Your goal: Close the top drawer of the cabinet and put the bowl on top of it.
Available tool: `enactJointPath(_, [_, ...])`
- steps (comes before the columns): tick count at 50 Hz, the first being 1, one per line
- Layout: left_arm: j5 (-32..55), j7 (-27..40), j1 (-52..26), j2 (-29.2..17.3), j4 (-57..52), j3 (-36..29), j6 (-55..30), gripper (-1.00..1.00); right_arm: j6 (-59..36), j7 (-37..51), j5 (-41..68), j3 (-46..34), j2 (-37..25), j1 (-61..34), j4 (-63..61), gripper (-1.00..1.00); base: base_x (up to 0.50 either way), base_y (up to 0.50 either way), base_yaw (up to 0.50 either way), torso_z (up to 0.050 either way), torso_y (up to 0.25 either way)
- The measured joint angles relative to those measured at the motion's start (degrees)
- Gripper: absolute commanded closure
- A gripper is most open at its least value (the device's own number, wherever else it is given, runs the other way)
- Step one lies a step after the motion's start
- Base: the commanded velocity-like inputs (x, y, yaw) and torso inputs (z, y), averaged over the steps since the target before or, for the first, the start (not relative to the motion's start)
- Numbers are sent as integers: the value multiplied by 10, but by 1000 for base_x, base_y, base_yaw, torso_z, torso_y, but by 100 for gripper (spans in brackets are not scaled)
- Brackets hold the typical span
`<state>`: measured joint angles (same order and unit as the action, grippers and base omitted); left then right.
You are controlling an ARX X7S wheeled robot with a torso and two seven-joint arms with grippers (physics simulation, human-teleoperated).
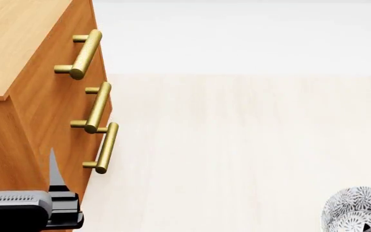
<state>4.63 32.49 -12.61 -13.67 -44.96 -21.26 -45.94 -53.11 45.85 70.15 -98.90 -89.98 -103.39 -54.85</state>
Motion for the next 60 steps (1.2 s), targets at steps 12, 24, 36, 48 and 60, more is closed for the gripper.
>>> enactJointPath(12, [2,3,0,-1,1,-2,1,-100,38,-8,-52,-35,0,41,12,-100,0,0,0,0,0])
enactJointPath(24, [4,6,-2,-2,2,-4,1,-100,87,-19,-105,-71,0,80,37,-100,0,0,0,0,0])
enactJointPath(36, [6,8,-3,-4,1,-5,-1,-100,130,-35,-150,-98,0,111,62,-100,0,0,0,0,0])
enactJointPath(48, [8,11,-4,-5,0,-7,-2,-100,169,-50,-184,-119,0,135,87,-100,0,0,0,0,0])
enactJointPath(60, [10,14,-5,-6,2,-10,-1,-100,200,-55,-205,-135,6,156,111,-100,0,0,0,0,0])
